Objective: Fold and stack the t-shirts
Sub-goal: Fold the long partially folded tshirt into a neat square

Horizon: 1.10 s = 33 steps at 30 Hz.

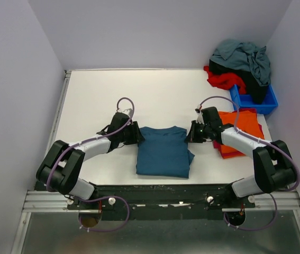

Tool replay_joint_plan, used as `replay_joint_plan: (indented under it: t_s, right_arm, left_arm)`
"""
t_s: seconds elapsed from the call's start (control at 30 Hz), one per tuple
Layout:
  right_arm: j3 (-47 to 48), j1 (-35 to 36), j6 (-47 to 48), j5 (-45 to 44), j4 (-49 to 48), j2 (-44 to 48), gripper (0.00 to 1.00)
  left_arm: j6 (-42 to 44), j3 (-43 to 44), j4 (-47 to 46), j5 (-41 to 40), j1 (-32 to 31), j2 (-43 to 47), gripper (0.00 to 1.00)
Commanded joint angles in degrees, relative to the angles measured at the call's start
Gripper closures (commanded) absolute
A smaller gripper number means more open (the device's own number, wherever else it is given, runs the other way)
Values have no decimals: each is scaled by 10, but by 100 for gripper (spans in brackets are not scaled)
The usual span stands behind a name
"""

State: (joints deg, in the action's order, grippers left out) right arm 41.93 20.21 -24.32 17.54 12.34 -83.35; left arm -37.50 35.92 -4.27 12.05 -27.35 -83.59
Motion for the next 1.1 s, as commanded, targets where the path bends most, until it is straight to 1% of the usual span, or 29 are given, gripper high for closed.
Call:
replay_joint_plan:
  t_s: [0.0, 0.07, 0.23, 0.33, 0.37, 0.4, 0.47, 0.5, 0.57, 0.63, 0.67, 0.7, 0.73, 0.77, 0.8, 1.07]
  right_arm:
    - [15, 3, 3, 10, -8, -1, 99]
    - [14, 3, 4, 20, -10, -1, 99]
    - [13, 3, 8, 18, -10, 1, 99]
    - [16, 3, 7, 19, -8, 1, 99]
    - [16, 3, 7, 19, -7, 0, 99]
    - [17, 3, 7, 18, -7, 1, 99]
    - [16, 3, 8, 17, -7, 1, 99]
    - [17, 3, 8, 17, -7, -1, 99]
    - [18, 3, 8, 19, -7, -4, 99]
    - [19, 3, 8, 19, -6, -5, 99]
    - [20, 3, 8, 19, -6, -7, 99]
    - [20, 3, 8, 19, -7, -8, 99]
    - [21, 3, 8, 19, -6, -8, 99]
    - [21, 3, 8, 19, -7, -5, 99]
    - [22, 3, 9, 19, -5, -2, 99]
    - [24, 3, 16, 17, 21, 51, 99]
  left_arm:
    - [2, 17, -21, 1, -1, -17, 51]
    - [-2, 20, -21, -3, -1, -18, 53]
    - [5, 27, -6, -12, -2, -11, 54]
    - [7, 27, -4, -12, -2, -6, 68]
    - [8, 28, -3, -11, -2, -4, 69]
    - [8, 30, 1, -13, -2, -4, 69]
    - [12, 37, 10, -19, -3, -4, 58]
    - [14, 40, 14, -21, -3, -6, 57]
    - [17, 41, 8, -19, -3, -13, 62]
    - [16, 42, 0, -14, -4, -25, 64]
    - [15, 44, -4, -11, -3, -33, 66]
    - [13, 44, -8, -7, -3, -40, 71]
    - [11, 45, -10, -7, -3, -43, 82]
    - [9, 43, -10, -9, -4, -41, 94]
    - [8, 41, -9, -13, -4, -36, 100]
    - [29, 18, 42, -67, -4, 84, 100]
